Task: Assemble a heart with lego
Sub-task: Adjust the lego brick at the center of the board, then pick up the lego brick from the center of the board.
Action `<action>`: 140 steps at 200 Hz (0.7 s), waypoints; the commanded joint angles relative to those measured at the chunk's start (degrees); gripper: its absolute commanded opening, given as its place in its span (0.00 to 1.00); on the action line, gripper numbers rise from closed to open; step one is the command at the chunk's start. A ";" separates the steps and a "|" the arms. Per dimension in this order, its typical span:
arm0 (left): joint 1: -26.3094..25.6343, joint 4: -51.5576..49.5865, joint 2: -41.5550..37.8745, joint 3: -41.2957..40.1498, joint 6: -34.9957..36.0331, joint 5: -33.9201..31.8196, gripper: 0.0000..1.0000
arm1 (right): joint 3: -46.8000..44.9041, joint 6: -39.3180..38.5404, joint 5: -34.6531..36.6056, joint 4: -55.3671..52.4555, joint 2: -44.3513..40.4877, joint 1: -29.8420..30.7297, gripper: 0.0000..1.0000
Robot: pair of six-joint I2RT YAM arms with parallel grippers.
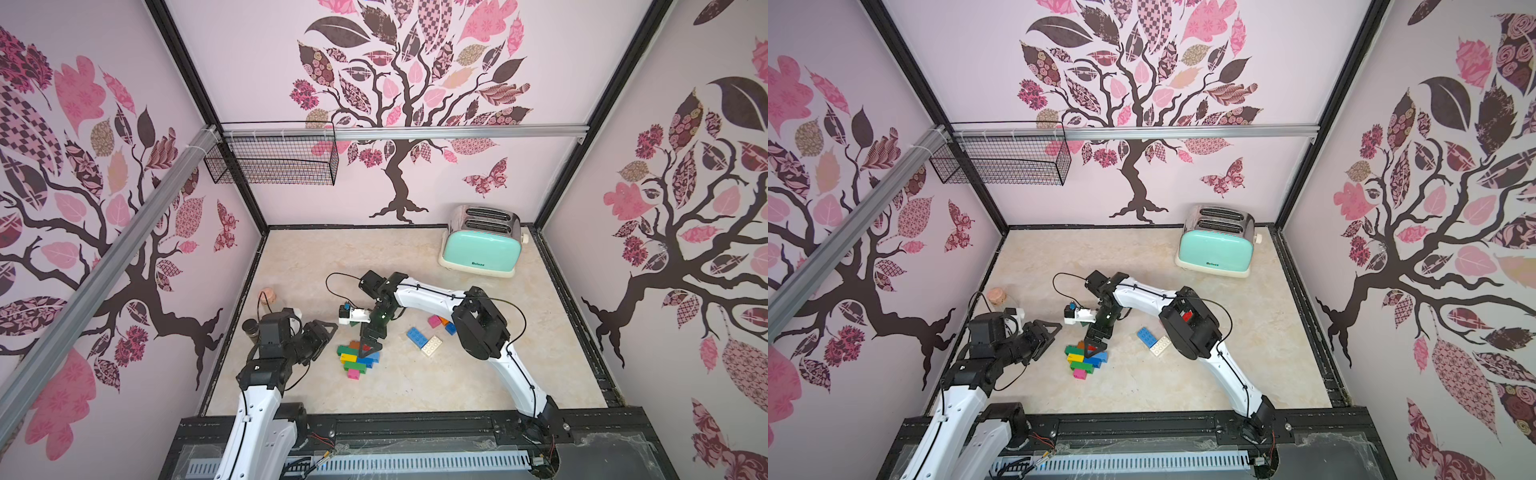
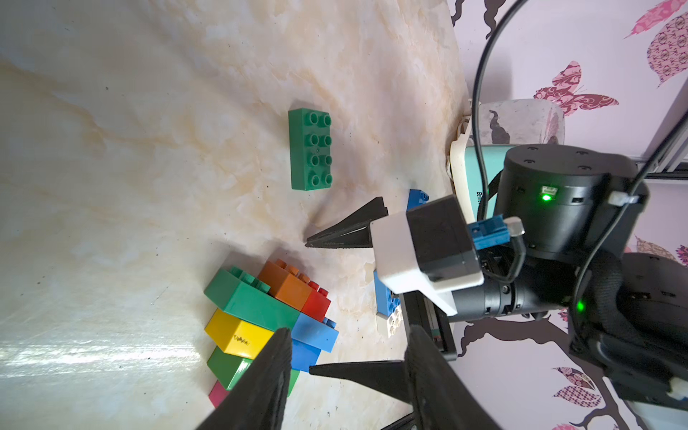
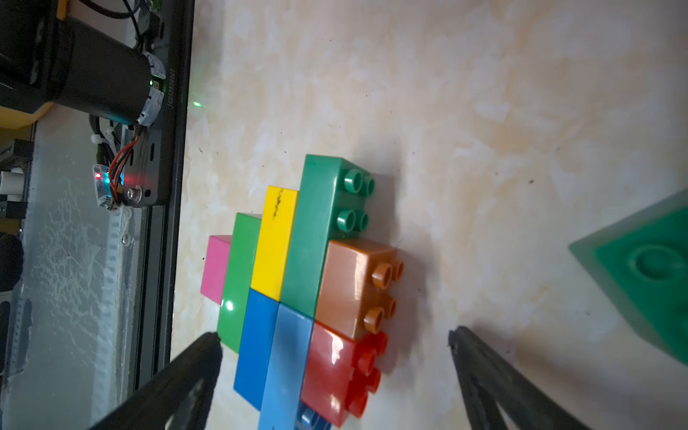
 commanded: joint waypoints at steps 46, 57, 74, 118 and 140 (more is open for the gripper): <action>-4.24 -0.72 3.86 3.50 4.30 -2.31 0.53 | -16.15 12.76 11.30 17.71 -19.32 -3.83 1.00; -7.21 -0.10 4.96 4.14 3.96 -4.27 0.53 | -21.50 16.83 14.48 23.23 -24.03 -4.71 1.00; -10.53 2.41 6.77 4.35 2.72 -5.41 0.53 | -30.03 21.34 20.68 31.17 -31.42 -5.58 1.00; -18.17 6.56 11.67 6.03 1.40 -9.08 0.53 | -54.41 31.60 34.42 53.99 -52.96 -5.94 1.00; -22.81 8.29 14.72 7.15 0.93 -11.01 0.53 | -59.26 34.67 39.87 54.34 -58.78 -5.94 1.00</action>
